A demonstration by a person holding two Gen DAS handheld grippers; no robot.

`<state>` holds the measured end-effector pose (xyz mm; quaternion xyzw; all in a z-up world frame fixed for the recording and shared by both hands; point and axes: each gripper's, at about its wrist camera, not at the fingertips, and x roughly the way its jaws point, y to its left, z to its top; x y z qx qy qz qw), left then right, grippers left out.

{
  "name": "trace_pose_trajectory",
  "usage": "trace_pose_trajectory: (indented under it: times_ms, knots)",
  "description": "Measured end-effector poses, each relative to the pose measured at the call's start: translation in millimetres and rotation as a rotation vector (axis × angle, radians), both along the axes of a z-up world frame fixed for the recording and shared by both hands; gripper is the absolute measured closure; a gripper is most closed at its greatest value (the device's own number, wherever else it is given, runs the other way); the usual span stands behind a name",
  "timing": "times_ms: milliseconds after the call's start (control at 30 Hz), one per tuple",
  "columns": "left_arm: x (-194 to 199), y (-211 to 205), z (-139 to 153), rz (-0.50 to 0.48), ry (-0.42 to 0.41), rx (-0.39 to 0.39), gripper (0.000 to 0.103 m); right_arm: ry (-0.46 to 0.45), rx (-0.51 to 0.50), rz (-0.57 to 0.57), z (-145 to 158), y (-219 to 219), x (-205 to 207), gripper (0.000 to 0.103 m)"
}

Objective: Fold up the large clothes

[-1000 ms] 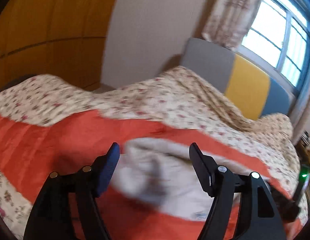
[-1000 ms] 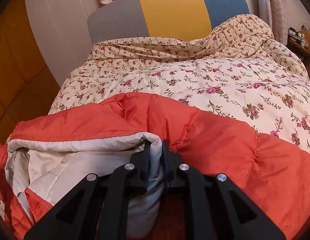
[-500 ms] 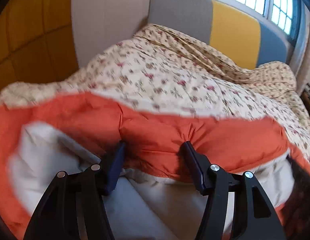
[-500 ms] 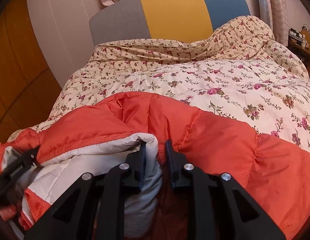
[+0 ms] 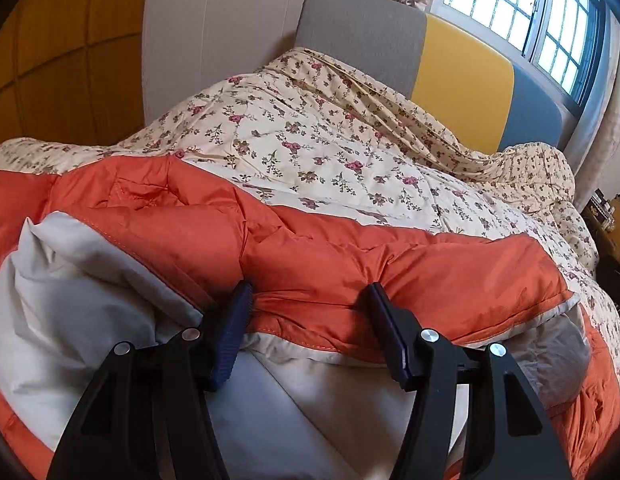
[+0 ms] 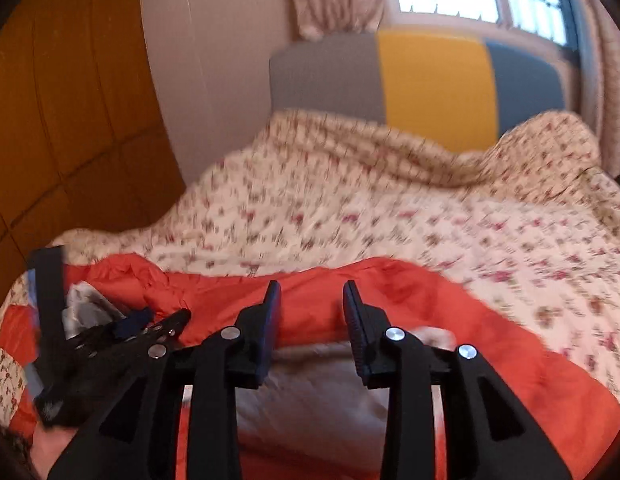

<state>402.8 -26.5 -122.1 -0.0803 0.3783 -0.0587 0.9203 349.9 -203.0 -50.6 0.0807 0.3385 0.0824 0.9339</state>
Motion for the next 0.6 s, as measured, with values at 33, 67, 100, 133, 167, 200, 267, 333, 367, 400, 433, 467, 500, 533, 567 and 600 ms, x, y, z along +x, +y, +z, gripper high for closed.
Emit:
trace_pose_trajectory:
  times_ms: [33,67,100,133,167,200,267,333,367,400,433,467,500,533,567,600]
  knots:
    - [0,0,0,-0.001,0.0,-0.001,0.043,0.06,0.003,-0.006,-12,3,15,0.074]
    - [-1,1,0,-0.001,0.0,-0.004,0.043,0.099,-0.003,-0.024,-23,3,22,0.075]
    - [-1,1,0,-0.002,0.0,-0.007,0.043,0.137,-0.018,-0.046,-38,2,30,0.081]
    - [-1,2,0,-0.003,-0.002,-0.011,0.043,0.142,-0.02,-0.05,-47,1,32,0.082]
    - [-1,3,0,-0.005,-0.004,-0.014,0.043,0.134,-0.008,-0.053,-55,0,31,0.082]
    - [-1,3,0,-0.007,-0.006,-0.017,0.042,0.126,0.001,-0.061,-60,0,29,0.082]
    - [0,2,0,-0.007,-0.004,-0.014,0.042,0.122,-0.022,-0.068,-61,4,29,0.082]
    - [0,2,2,-0.007,0.002,-0.011,0.042,0.126,-0.029,-0.067,-63,3,29,0.081]
    - [0,2,5,-0.008,0.006,-0.004,0.042,0.127,-0.024,-0.066,-64,2,29,0.081]
    - [-2,1,9,-0.018,0.012,0.016,0.042,0.128,-0.017,-0.064,-65,-1,28,0.081]
    - [-5,0,13,-0.031,0.008,0.036,0.042,0.127,-0.011,-0.061,-66,-2,28,0.08]
    - [-7,1,17,-0.036,-0.003,0.05,0.042,0.126,-0.011,-0.061,-66,-3,27,0.08]
    - [-11,6,23,-0.017,-0.022,0.074,0.042,0.127,-0.019,-0.062,-65,-3,28,0.08]
    - [-12,11,24,-0.001,-0.024,0.078,0.042,0.126,-0.028,-0.062,-64,-2,28,0.08]
    - [-9,18,21,0.003,-0.005,0.053,0.042,0.123,-0.043,-0.063,-62,2,28,0.08]
    - [-6,21,16,-0.002,0.016,0.044,0.042,0.121,-0.062,-0.063,-62,4,28,0.08]
